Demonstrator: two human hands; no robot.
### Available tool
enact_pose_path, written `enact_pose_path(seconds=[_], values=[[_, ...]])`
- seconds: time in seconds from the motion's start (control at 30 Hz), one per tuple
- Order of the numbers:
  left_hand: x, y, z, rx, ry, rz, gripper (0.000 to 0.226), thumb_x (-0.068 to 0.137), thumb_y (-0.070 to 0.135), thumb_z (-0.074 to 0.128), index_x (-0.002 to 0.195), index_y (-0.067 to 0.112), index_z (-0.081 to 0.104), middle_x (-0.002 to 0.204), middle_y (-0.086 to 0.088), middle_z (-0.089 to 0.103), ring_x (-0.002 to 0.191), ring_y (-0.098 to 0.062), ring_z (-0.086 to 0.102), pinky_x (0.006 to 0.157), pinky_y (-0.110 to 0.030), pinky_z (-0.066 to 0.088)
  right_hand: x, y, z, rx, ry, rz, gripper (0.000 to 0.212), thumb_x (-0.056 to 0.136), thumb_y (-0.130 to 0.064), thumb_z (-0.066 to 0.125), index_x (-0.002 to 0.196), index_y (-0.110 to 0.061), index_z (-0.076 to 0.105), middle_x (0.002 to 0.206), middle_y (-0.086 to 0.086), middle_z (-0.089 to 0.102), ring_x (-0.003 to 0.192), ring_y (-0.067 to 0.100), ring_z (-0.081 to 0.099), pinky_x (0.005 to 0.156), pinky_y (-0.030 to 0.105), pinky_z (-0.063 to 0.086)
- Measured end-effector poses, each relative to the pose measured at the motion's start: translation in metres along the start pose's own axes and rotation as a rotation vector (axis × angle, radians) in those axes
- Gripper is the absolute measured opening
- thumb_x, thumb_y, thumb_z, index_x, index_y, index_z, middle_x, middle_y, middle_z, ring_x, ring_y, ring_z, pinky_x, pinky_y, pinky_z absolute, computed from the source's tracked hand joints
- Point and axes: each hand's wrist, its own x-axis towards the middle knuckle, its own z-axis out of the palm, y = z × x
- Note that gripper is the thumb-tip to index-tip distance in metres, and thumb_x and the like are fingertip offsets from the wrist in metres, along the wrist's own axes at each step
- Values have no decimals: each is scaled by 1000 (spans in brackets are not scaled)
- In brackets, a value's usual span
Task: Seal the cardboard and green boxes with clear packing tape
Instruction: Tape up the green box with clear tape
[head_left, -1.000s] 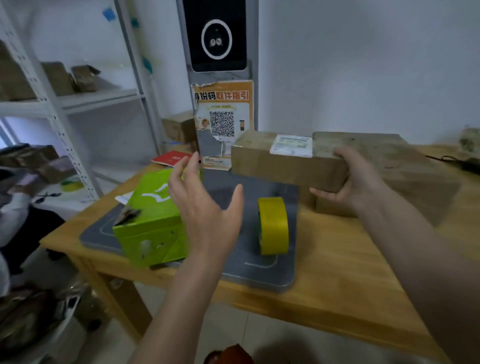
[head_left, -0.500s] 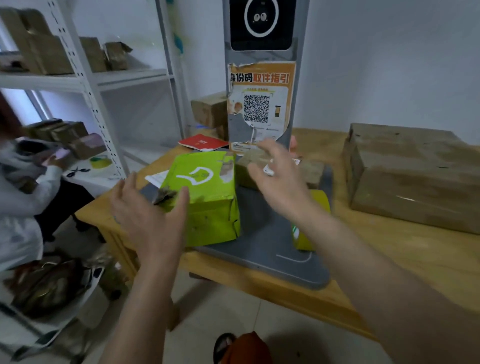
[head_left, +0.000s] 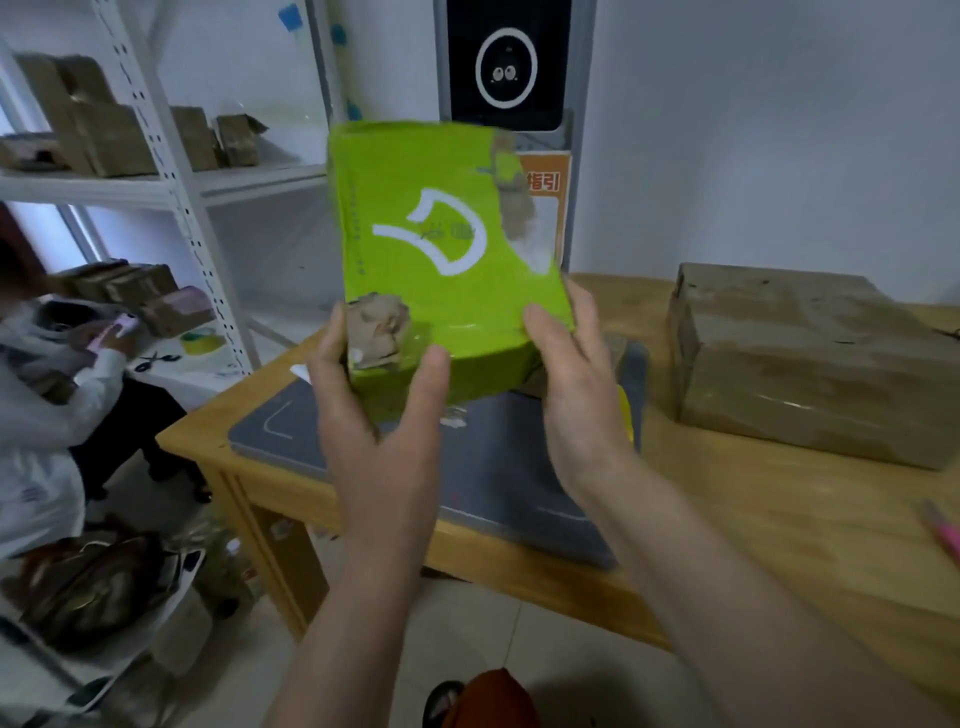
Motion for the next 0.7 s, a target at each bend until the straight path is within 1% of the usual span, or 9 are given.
enact_pose_path(seconds=[0.03,0.13,0.3,0.37,0.4,0.47,0.5,0.6,0.7], values=[[-7,6,11,-32,-20,36,64,84,35,69,139,13,44,127,-2,59,113,-7,59,89,-19,49,-2,-13,-10,14,59,-83,42,91,-28,58,132,-26,51,124,-14,62,118,3,55,97,27,46],[-31,23,46,-128,-119,84,69,79,38,69,133,4,44,121,-12,59,109,-18,61,90,-29,51,-13,-47,-46,24,247,-281,40,84,-21,56,124,-19,57,114,1,66,102,11,61,88,27,48],[-70,51,105,-206,-275,28,50,79,47,61,115,13,55,103,5,65,101,-12,62,89,-36,51,-39,-86,-120,-68,595,-416,32,80,-23,58,111,-21,63,105,3,67,95,14,60,91,38,48],[-86,56,125,-197,-368,18,43,83,49,58,111,17,61,100,10,69,105,-11,63,94,-39,49,-50,-93,-149,-91,723,-396,26,79,-28,58,104,-27,64,103,0,67,94,14,61,91,39,48],[-94,54,134,-192,-411,11,41,85,49,58,109,16,63,96,12,71,102,-5,63,94,-34,49,-56,-94,-162,-110,770,-374,25,78,-30,58,102,-27,63,102,-1,67,93,13,61,90,37,48],[-109,46,148,-185,-474,-19,33,90,42,60,104,13,68,88,21,71,92,13,59,85,-13,44,-68,-94,-186,-131,806,-327,24,79,-28,55,102,-24,62,90,-9,66,82,5,59,79,28,50],[-116,40,154,-173,-491,-41,33,90,43,59,102,14,69,87,23,70,90,15,59,82,-11,42,-72,-91,-197,-152,816,-296,24,82,-25,55,104,-22,63,84,-12,65,75,1,58,72,22,48],[-136,20,163,-63,-514,-131,52,82,60,45,98,19,72,89,9,72,87,-2,62,81,-30,47,-80,-72,-226,-239,866,-170,21,92,-16,56,112,-14,62,78,-15,58,65,-4,54,67,20,46],[-152,3,166,43,-555,-221,48,87,51,47,120,22,68,112,9,70,106,-5,61,92,-29,45,-82,-51,-244,-278,834,-40,22,86,-23,59,108,-19,61,86,-11,61,82,11,59,80,35,48]])
